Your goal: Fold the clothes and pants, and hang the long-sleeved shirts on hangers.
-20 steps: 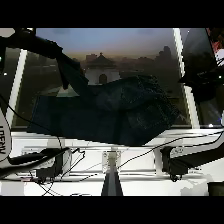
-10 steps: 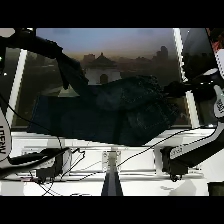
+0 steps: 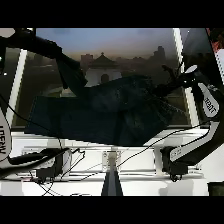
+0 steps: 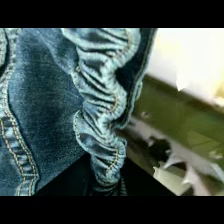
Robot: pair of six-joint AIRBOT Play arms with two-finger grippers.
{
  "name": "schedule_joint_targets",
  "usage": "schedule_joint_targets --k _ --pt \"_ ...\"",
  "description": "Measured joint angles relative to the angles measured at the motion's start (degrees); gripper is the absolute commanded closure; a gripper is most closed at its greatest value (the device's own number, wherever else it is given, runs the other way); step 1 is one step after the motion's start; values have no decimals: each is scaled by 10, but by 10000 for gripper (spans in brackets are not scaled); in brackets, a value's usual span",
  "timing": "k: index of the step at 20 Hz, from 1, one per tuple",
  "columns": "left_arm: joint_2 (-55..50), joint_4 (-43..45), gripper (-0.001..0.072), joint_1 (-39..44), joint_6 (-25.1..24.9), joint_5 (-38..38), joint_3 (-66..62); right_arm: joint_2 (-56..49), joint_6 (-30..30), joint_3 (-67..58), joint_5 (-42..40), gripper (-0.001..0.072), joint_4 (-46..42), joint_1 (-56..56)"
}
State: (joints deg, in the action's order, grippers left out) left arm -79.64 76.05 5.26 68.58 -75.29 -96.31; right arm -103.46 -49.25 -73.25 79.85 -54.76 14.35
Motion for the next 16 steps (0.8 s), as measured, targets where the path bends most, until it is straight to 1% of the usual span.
schedule_joint_targets --k 2,4,7,9,13,16 --pt "0 14 685 0 0 17 0 24 1 -6 -14 653 0 14" --pt "0 21 685 0 0 51 0 53 -7 -9 -24 653 -12 40" --pt "-2 24 685 0 0 114 0 102 -36 -11 -33 653 -50 95" --pt "-13 22 684 1 0 137 0 131 -61 -11 -33 653 -73 135" --pt "-70 -24 684 11 0 168 0 165 -113 -7 -35 652 -102 198" --pt "-127 -59 685 26 0 188 0 174 -141 -7 -34 651 -121 223"
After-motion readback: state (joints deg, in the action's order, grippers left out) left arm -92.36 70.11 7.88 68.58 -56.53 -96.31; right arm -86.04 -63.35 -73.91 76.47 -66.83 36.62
